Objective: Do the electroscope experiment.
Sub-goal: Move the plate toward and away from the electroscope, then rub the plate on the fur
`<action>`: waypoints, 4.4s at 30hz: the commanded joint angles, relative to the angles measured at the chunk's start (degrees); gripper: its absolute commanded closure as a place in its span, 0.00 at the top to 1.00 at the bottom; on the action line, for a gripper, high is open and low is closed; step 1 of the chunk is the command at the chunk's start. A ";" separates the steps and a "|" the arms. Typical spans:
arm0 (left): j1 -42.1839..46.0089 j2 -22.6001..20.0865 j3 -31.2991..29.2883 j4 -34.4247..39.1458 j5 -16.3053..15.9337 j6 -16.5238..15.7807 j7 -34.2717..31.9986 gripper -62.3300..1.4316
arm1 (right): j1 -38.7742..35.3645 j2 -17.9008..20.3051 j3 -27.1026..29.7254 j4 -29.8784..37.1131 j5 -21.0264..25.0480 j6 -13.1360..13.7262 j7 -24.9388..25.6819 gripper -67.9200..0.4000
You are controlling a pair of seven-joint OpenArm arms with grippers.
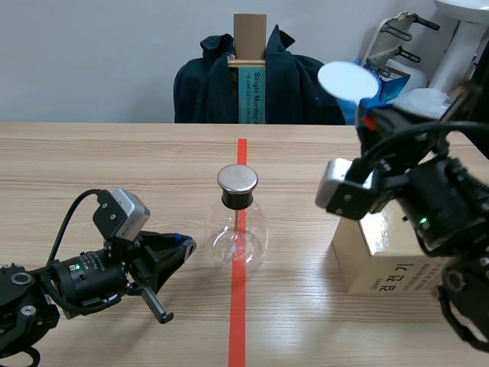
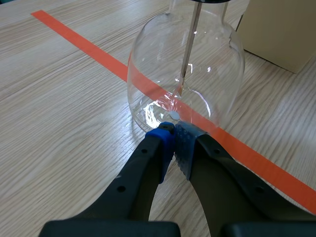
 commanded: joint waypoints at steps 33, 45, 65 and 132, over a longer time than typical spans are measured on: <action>3.21 -7.56 -2.64 7.58 -3.96 -3.13 -1.60 0.07 | -25.75 8.63 21.14 22.99 15.41 -9.60 0.87 0.02; 25.09 -20.11 -18.40 33.68 -5.29 -4.09 0.15 0.57 | -34.49 3.17 22.03 3.48 14.75 -14.34 9.33 0.02; 48.94 -21.31 -37.99 53.24 -7.48 -4.11 3.58 1.00 | -21.99 1.62 21.99 -14.88 9.18 -13.35 11.45 0.02; 48.92 -21.29 -37.99 53.20 -8.57 -4.11 3.61 1.00 | -20.83 -3.72 23.93 -15.19 -4.72 -12.00 1.22 0.02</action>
